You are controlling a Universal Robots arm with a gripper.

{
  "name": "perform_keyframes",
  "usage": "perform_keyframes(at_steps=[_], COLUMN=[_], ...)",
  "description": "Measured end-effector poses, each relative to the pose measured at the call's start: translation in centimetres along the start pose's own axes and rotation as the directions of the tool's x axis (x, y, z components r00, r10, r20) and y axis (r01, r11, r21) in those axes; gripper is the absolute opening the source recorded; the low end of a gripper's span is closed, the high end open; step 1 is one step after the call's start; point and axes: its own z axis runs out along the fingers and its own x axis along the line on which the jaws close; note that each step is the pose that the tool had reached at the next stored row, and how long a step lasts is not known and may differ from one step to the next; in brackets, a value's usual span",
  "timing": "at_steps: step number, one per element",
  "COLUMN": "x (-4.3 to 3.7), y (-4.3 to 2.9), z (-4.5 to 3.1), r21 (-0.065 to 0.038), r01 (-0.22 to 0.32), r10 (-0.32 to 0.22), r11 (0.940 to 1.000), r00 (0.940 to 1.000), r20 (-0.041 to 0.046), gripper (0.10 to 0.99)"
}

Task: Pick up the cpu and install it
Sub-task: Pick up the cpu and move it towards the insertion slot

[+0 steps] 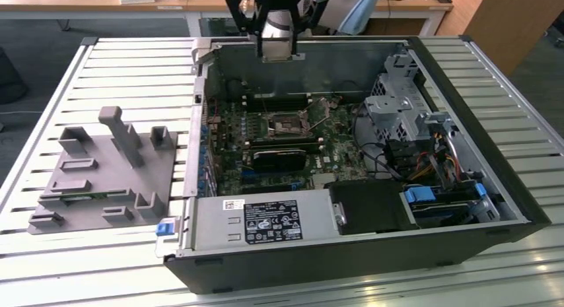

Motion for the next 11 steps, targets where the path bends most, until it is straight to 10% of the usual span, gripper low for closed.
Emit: perform_keyframes(at_steps=[11], x=[-4.14], y=[1.09], z=[0.37], r21=[0.0], r01=[0.0], r10=[0.0], r11=[1.0], r00=[1.0], r20=[0.0001], gripper=[0.541])
